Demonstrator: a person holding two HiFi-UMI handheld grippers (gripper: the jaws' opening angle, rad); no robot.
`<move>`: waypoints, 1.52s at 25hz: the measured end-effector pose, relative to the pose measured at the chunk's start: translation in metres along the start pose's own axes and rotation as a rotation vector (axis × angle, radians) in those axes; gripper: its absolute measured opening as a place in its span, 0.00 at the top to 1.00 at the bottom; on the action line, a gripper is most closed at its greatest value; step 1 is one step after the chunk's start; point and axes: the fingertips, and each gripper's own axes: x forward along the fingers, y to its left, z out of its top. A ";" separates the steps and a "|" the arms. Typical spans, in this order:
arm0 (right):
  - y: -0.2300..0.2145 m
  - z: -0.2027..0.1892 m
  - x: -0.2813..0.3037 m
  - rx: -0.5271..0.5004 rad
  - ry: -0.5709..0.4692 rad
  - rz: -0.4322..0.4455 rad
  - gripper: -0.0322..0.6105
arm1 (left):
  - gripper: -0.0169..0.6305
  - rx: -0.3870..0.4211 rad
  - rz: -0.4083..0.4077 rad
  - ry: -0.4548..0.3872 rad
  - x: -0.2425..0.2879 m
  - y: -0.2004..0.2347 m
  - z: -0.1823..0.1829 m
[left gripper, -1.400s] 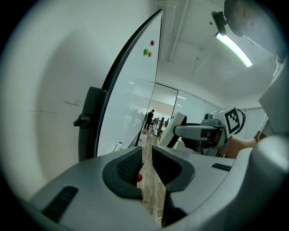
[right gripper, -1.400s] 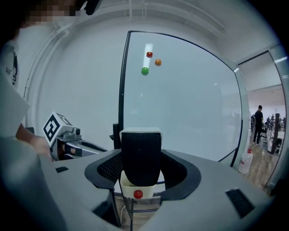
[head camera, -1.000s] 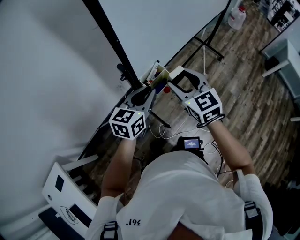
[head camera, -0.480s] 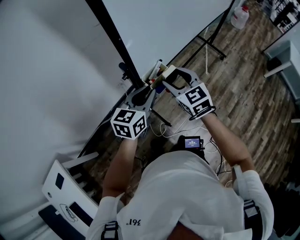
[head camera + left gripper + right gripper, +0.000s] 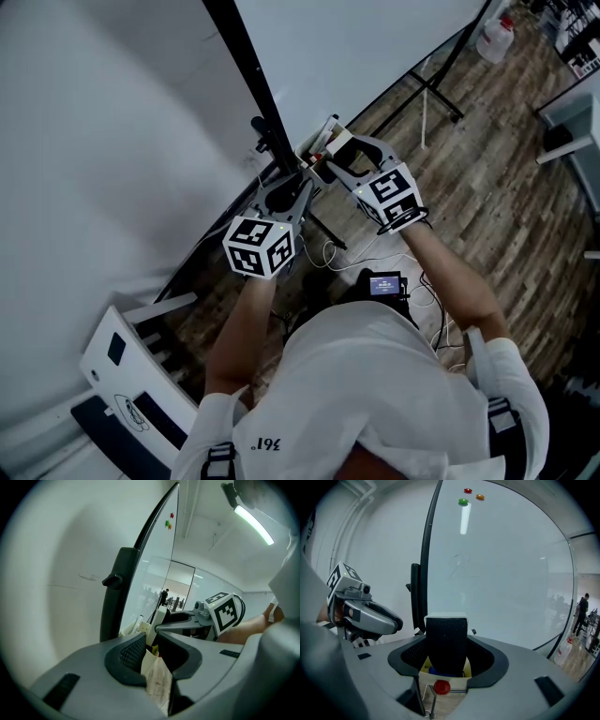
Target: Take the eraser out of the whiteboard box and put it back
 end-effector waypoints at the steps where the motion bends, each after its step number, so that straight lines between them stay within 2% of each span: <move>1: 0.001 -0.002 0.002 0.001 0.004 0.003 0.54 | 0.86 -0.003 0.003 0.001 -0.001 0.001 -0.001; 8: 0.007 -0.019 0.018 0.065 0.038 0.035 0.54 | 0.86 -0.016 0.004 0.012 -0.003 0.001 -0.005; 24: 0.002 -0.049 0.031 0.107 0.087 0.027 0.54 | 0.86 -0.041 -0.025 0.036 0.002 -0.006 -0.015; 38: 0.001 -0.048 0.031 0.136 0.090 0.030 0.54 | 0.86 -0.044 -0.037 0.035 0.002 -0.007 -0.014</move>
